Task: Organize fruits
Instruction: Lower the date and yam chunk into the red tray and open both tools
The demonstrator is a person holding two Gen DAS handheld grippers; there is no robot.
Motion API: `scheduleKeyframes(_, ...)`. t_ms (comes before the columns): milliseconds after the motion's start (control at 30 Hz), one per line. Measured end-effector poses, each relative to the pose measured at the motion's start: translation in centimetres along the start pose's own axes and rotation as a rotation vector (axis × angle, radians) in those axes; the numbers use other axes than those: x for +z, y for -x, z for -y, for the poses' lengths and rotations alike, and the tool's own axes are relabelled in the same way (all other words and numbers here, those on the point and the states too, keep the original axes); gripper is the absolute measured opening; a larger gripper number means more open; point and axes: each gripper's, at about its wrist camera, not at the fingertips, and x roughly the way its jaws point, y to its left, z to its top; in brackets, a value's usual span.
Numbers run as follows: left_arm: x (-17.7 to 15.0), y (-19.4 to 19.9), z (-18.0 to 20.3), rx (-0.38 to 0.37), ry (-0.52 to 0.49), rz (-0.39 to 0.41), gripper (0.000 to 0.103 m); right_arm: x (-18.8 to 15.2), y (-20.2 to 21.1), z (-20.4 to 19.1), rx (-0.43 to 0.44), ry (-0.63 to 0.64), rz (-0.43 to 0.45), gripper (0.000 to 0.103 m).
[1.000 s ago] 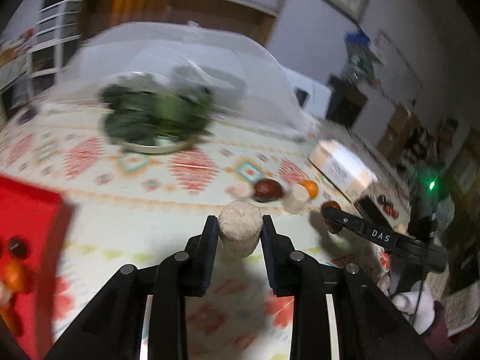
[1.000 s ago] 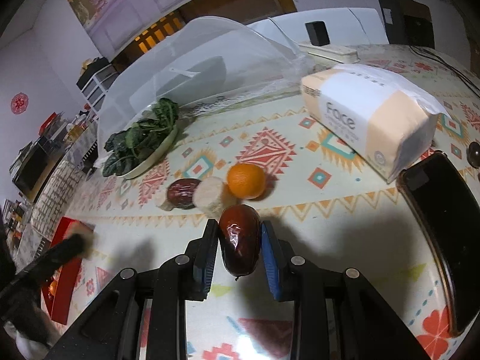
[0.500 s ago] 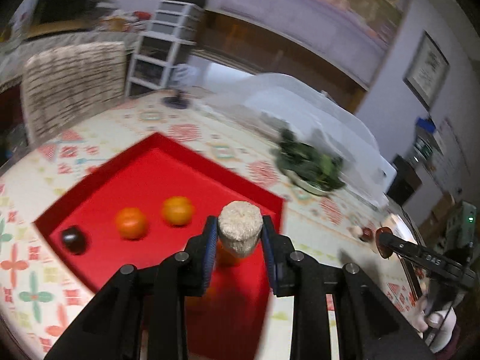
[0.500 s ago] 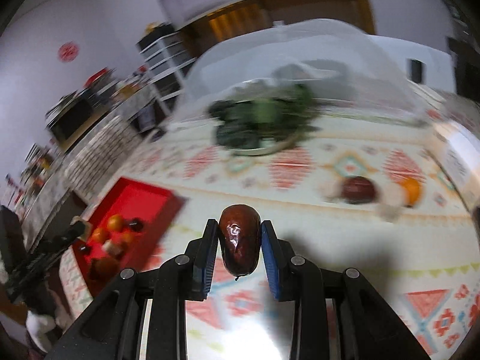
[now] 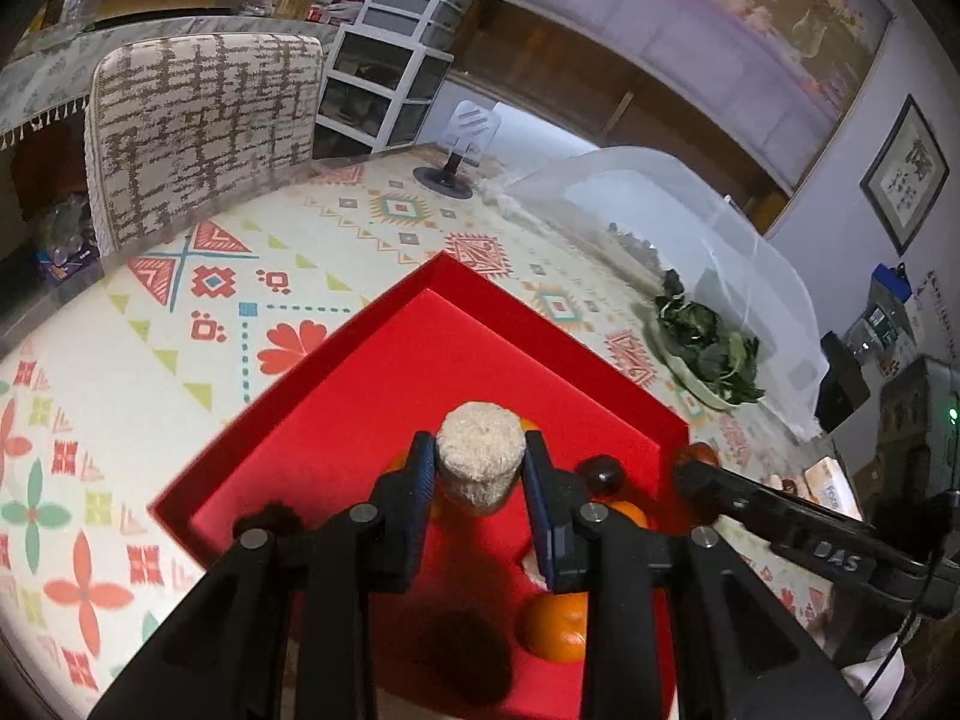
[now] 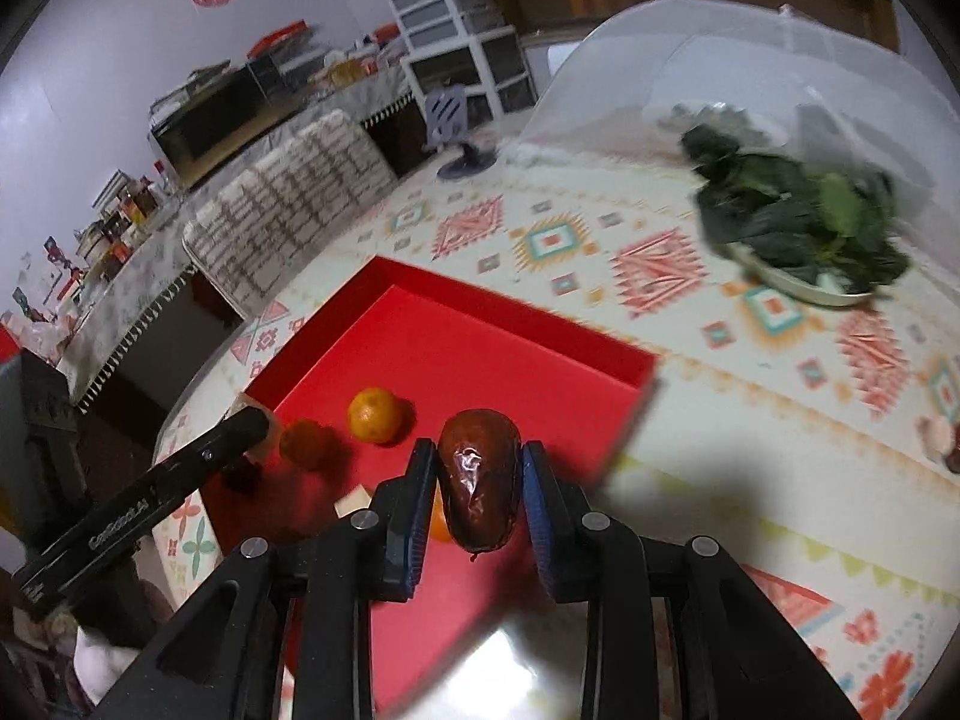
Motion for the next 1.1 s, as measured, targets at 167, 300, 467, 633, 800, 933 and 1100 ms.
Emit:
scheduleKeyframes(167,0.5,-0.9,0.0,-0.008,-0.007,-0.019,0.028,1.8,-3.3,-1.4,-0.012,0.016,-0.035,0.031)
scheduleKeyframes(300,0.6,-0.9,-0.3,-0.020,0.010,-0.019,0.032,2.5,-5.5,-1.9,-0.013,0.028,-0.070,0.032)
scheduleKeyframes(467,0.9,-0.1,-0.6,-0.037,0.042,0.002,0.048,2.9,-6.0,-1.3,0.014,-0.015,-0.068,0.036)
scheduleKeyframes(633,0.9,1.0,-0.3,-0.061,0.056,0.018,0.054,3.4,-4.3,-0.8,0.019,-0.034,-0.025,0.040)
scheduleKeyframes(800,0.5,2.8,1.2,-0.095,0.047,0.041,0.059,3.1,-1.4,1.0,0.020,-0.072,0.018,0.041)
scheduleKeyframes(933,0.1,4.4,2.7,-0.108,0.027,0.064,0.065,1.9,2.0,3.2,-0.011,-0.092,0.062,0.042)
scheduleKeyframes(1100,-1.0,5.7,5.7,-0.140,-0.012,0.066,0.068,-0.3,6.0,6.8,-0.056,-0.142,0.109,0.048)
